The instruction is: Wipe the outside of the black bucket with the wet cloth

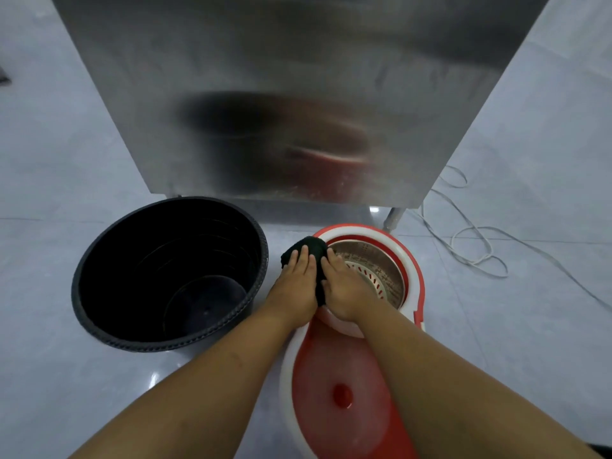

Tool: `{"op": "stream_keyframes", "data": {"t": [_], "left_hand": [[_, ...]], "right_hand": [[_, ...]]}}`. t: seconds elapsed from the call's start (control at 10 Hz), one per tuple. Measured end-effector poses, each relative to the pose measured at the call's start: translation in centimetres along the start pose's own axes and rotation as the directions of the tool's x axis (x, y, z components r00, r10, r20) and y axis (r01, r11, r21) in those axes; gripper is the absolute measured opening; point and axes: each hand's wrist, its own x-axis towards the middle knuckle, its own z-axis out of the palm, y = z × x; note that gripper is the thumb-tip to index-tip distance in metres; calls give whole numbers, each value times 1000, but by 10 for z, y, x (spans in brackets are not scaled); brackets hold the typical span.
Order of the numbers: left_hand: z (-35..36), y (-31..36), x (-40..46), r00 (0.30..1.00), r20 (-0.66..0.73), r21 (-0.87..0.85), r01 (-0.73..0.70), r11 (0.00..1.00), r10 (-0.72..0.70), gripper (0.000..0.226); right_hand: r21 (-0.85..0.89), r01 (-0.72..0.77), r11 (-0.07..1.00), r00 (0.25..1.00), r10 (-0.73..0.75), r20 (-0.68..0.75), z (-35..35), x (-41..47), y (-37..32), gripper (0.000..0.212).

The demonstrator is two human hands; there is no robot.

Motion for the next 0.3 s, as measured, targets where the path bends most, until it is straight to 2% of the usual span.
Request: {"op": "stream_keyframes", "data": {"t": [0.1,0.2,0.3], "left_hand": [[-18,15,-23,998,51,-57,33,998,-30,68],[-41,27,-38,999,45,-94,23,995,-19,68],[-93,48,-57,997,76,-115,37,993,-29,67]], "right_hand": [[11,-55,998,996,54,66,-8,-17,-9,67],[-13,-26,1000,996,27,82,-24,-28,-14,71],[-30,10,999,996,-7,90,-63,-44,-22,63]]}}
